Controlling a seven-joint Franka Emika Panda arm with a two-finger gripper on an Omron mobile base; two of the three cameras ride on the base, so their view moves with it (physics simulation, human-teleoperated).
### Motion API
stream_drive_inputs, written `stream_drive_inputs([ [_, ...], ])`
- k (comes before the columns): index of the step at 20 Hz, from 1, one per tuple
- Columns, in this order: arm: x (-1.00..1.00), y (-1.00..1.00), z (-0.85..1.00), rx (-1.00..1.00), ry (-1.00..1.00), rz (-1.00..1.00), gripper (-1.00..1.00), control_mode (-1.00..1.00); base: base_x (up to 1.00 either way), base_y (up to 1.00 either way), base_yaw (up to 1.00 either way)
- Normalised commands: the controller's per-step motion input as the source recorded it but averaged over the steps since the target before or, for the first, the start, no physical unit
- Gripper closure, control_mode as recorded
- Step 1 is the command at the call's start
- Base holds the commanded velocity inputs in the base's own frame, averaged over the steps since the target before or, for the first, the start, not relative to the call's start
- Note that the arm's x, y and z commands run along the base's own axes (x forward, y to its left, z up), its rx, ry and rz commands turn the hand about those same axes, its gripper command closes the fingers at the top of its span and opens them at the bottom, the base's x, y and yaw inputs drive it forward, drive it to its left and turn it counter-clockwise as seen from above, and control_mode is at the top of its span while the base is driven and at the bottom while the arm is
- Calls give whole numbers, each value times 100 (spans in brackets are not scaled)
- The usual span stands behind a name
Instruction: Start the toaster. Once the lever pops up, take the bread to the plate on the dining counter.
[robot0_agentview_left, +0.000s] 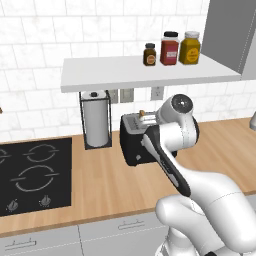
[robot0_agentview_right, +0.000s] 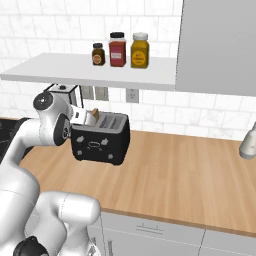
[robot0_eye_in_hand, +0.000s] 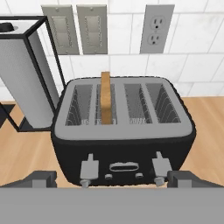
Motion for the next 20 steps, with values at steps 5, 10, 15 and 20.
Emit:
stream_drive_inputs([
  [5,0,0,0,0,0,0,-100,-100,0,0,0],
  [10,0,0,0,0,0,0,-100,-100,0,0,0],
  [15,0,0,0,0,0,0,-100,-100,0,0,0],
  [20,26,0,0,0,0,0,-100,-100,0,0,0],
])
